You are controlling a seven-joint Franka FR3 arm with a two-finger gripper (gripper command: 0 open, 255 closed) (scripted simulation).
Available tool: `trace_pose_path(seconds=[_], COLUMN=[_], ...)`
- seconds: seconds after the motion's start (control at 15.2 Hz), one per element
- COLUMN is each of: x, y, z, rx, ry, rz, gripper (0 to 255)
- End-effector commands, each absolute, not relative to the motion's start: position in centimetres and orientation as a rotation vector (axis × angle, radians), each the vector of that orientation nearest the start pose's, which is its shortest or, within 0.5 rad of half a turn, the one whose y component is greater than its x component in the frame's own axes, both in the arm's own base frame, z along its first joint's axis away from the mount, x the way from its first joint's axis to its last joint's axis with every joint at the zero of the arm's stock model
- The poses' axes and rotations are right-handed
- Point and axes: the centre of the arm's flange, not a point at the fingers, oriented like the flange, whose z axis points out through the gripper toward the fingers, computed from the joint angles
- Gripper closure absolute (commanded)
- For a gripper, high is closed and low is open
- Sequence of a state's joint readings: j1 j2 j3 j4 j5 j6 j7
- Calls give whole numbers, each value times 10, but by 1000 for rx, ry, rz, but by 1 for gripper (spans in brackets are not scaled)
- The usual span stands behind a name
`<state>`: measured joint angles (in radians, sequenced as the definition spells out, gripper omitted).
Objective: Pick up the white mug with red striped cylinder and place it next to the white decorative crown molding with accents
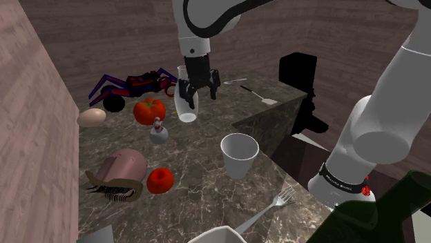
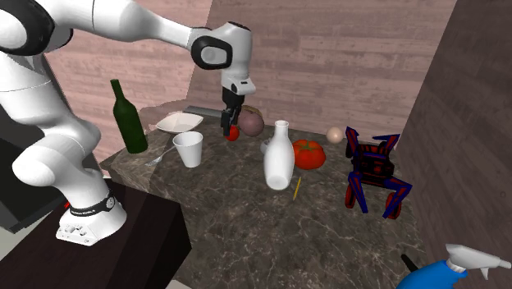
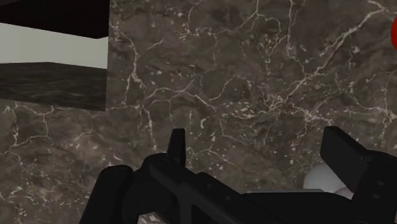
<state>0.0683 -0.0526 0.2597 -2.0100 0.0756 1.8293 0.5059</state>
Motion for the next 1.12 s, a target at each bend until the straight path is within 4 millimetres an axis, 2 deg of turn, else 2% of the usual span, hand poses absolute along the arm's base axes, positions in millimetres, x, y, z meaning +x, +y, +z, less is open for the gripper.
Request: trace_pose_path(seconds=[0.0, 0.86, 1.06], x=[515, 645, 643], y=[195, 289, 289], z=[457, 405, 390], rx=[-3117, -3124, -3124], ry=[342, 479, 479], rz=[219, 195, 195], gripper=[0, 0, 0])
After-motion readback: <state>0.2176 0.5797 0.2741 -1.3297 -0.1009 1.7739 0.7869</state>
